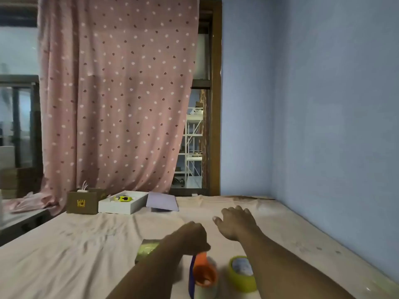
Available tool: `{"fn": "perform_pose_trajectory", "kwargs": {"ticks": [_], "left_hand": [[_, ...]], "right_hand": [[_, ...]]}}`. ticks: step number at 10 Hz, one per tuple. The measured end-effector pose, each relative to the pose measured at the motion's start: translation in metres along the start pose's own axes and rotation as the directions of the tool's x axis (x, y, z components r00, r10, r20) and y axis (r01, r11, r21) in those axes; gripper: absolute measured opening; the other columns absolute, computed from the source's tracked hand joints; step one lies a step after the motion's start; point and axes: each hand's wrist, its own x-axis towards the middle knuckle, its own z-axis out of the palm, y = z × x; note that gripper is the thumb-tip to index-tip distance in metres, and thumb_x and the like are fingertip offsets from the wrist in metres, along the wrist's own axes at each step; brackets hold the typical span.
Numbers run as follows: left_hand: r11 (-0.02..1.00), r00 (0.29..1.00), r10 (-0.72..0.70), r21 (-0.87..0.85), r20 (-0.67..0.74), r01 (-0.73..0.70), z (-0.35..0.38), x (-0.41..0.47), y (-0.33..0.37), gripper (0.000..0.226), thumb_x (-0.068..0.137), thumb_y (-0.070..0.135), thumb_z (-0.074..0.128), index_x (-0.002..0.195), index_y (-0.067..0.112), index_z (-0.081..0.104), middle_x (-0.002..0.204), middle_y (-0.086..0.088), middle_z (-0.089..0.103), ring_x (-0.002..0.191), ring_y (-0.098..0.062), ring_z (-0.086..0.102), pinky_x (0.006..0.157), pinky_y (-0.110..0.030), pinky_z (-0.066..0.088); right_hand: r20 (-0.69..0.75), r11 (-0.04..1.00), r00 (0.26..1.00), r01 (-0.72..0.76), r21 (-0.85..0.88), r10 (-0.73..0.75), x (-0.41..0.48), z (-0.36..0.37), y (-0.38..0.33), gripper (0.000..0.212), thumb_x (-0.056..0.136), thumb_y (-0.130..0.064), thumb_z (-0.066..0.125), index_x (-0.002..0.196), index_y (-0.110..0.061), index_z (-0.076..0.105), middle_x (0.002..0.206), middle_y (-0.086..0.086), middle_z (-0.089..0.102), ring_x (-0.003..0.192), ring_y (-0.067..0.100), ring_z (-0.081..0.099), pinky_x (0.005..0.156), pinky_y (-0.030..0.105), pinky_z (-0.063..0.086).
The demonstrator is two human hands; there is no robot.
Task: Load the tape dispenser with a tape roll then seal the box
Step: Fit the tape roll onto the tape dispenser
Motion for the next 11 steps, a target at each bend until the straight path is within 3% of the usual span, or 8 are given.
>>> {"fn": "perform_pose_trajectory", "kwargs": {"ticks": [2,3,4,5,6,8,10,11], "left_hand": [[0.990,0.979,-0.020,0.139,0.204,-0.008,0.053,-0.017,0.012,0.055,0.085,0.050,0.064,0.115,0.005,0.071,0.118,-0.019,0.070,0.107,-0.033,0.066,0.093,-0.041,0.055],[0.982,0.973,-0.012,0.189,0.229,-0.032,0.067,-0.016,0.011,0.044,0.090,0.027,0.069,0.126,0.003,0.066,0.130,-0.024,0.062,0.114,-0.038,0.061,0.085,-0.035,0.047],[0.984,0.974,-0.099,0.166,0.203,0.066,0.087,-0.002,-0.003,0.060,0.088,0.017,0.070,0.143,0.009,0.049,0.140,-0.016,0.057,0.098,-0.028,0.063,0.070,-0.021,0.042],[0.996,0.981,-0.078,0.067,0.180,0.067,0.082,0.002,-0.005,0.049,0.087,0.015,0.069,0.134,0.009,0.058,0.137,-0.018,0.060,0.112,-0.030,0.065,0.091,-0.028,0.048],[0.993,0.996,-0.085,-0.083,0.018,0.086,0.057,0.010,-0.008,0.025,0.084,0.018,0.064,0.102,0.003,0.073,0.109,-0.022,0.072,0.104,-0.036,0.068,0.082,-0.032,0.050],[0.765,0.959,-0.215,-0.642,-0.183,0.049,-0.004,0.025,0.001,0.019,0.088,0.025,0.073,0.092,0.006,0.073,0.084,-0.004,0.069,0.080,-0.015,0.064,0.064,-0.023,0.050],[0.532,0.932,-0.232,-0.839,-0.279,-0.119,-0.036,0.029,0.001,0.018,0.088,0.024,0.075,0.084,0.008,0.068,0.086,-0.007,0.070,0.082,-0.019,0.066,0.057,-0.019,0.052],[0.418,0.938,-0.215,-0.893,-0.274,-0.165,-0.041,0.029,-0.005,0.036,0.085,0.028,0.079,0.098,-0.004,0.070,0.093,-0.019,0.074,0.089,-0.030,0.070,0.070,-0.034,0.063]], "right_hand": [[0.062,0.996,0.998,0.039,-0.080,-0.034,-0.018,0.020,0.013,0.064,0.102,-0.056,0.025,0.142,-0.014,0.051,0.146,0.009,0.053,0.136,0.030,0.041,0.110,0.046,0.029],[0.067,0.995,0.998,0.028,-0.092,-0.022,-0.021,0.019,0.023,0.063,0.102,-0.055,0.025,0.140,-0.013,0.052,0.143,0.010,0.055,0.134,0.031,0.041,0.109,0.046,0.030],[0.071,0.996,0.997,0.021,-0.088,-0.014,-0.021,0.019,0.032,0.063,0.102,-0.055,0.026,0.138,-0.013,0.054,0.142,0.011,0.056,0.133,0.032,0.042,0.108,0.046,0.032],[0.100,1.000,0.995,0.012,-0.019,-0.010,-0.018,0.019,0.038,0.062,0.101,-0.056,0.029,0.140,-0.013,0.052,0.143,0.013,0.054,0.132,0.032,0.044,0.107,0.044,0.035],[0.145,0.986,0.989,-0.045,0.162,0.021,-0.016,0.019,0.038,0.061,0.100,-0.057,0.036,0.141,-0.014,0.050,0.144,0.013,0.053,0.129,0.032,0.050,0.104,0.041,0.043],[0.206,0.744,0.977,-0.178,0.643,0.056,-0.001,0.011,0.015,0.052,0.100,-0.054,0.041,0.115,-0.011,0.065,0.109,0.007,0.072,0.095,0.025,0.069,0.090,0.041,0.057],[0.116,0.455,0.992,-0.130,0.881,0.059,0.010,-0.010,-0.001,0.031,0.100,-0.040,0.056,0.117,-0.015,0.065,0.110,0.004,0.071,0.094,0.019,0.069,0.075,0.032,0.058],[0.060,0.392,0.996,-0.083,0.916,0.069,0.014,-0.020,-0.004,0.023,0.099,-0.029,0.062,0.119,-0.019,0.065,0.113,0.004,0.070,0.095,0.019,0.068,0.067,0.027,0.053]]}}
